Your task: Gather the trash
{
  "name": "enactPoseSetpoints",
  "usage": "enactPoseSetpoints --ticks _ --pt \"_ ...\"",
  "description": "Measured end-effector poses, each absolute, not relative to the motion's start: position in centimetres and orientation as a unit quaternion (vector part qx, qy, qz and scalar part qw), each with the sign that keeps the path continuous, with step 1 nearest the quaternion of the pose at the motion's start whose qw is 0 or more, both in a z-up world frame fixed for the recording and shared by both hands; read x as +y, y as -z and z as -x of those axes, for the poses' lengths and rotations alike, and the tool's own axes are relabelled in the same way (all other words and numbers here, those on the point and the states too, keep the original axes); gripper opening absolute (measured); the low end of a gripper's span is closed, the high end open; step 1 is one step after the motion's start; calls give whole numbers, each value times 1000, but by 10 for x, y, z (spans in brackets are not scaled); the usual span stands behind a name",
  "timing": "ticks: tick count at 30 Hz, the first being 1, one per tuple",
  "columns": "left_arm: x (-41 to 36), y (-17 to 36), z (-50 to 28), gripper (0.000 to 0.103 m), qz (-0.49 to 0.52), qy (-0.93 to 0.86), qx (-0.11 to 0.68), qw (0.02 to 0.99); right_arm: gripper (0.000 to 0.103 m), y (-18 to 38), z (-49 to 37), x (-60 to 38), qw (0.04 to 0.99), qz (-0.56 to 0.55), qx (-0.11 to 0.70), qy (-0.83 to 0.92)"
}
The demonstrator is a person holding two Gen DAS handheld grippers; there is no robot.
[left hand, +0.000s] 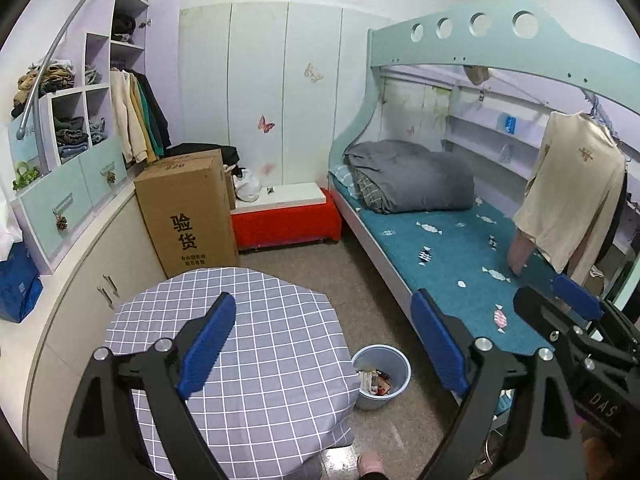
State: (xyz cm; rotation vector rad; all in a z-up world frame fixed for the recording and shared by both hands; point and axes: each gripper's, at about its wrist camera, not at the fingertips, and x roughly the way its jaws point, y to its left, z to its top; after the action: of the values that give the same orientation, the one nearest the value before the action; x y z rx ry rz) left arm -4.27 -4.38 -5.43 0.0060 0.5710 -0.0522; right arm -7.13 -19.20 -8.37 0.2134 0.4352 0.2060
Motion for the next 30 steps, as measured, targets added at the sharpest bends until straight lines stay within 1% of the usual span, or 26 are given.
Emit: enactPoseSetpoints --ticks 13,30 --pt "-45 48 56 93 -4 26 269 963 83 76 92 -195 970 -99 201 -90" --pt "-53 45 56 93 -11 41 262 964 84 73 101 -201 972 -104 198 -75"
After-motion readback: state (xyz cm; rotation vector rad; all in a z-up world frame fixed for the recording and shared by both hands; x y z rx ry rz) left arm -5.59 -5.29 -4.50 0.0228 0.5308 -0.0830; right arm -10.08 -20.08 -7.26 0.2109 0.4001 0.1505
